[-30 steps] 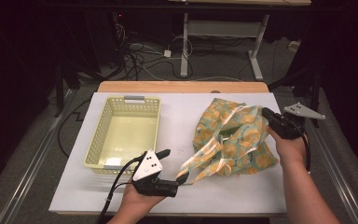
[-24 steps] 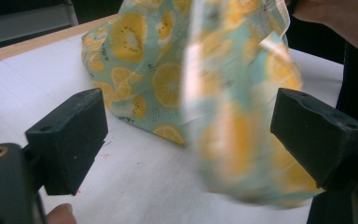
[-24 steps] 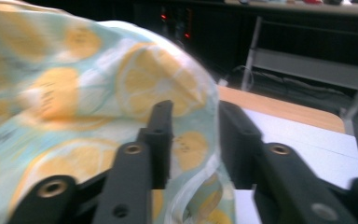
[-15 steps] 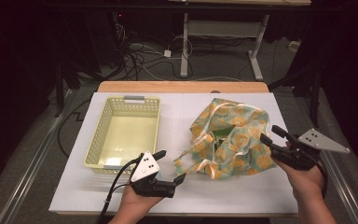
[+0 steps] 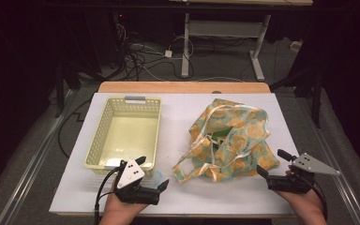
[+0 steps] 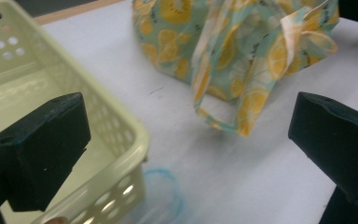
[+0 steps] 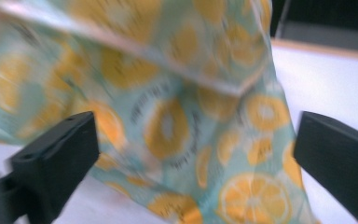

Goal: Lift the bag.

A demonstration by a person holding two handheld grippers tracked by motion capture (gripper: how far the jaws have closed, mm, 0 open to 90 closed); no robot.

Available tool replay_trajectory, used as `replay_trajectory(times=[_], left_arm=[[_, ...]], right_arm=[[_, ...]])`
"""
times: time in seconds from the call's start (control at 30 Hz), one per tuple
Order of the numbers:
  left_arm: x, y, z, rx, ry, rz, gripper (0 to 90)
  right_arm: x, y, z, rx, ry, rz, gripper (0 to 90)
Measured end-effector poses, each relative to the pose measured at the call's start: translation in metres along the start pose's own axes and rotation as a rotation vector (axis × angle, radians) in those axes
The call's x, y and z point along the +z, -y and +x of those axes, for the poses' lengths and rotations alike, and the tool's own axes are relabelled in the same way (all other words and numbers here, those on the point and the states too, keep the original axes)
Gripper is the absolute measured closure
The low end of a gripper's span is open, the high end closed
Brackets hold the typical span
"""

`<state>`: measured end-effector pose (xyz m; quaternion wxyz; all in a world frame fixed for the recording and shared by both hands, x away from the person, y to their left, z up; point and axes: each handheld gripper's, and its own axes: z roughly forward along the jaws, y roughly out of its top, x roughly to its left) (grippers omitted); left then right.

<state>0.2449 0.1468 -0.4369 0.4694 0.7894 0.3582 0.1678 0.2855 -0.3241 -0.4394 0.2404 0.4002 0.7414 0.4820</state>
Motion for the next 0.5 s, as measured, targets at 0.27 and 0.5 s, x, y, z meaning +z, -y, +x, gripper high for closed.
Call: replay_trajectory(times=[0.27,0.5], left_arm=[[-0.005,0.01,0.008,-0.059,-0.028,-0.004,0.0],[-0.004,0.011,-0.004,-0.044,-0.022,-0.006,0.0]], right_arm=[[0.013,0.016,-0.005,0.011,0.055,0.065,0.1],[0.009,0.021,-0.005,0.006,0.061,0.066,0.1]])
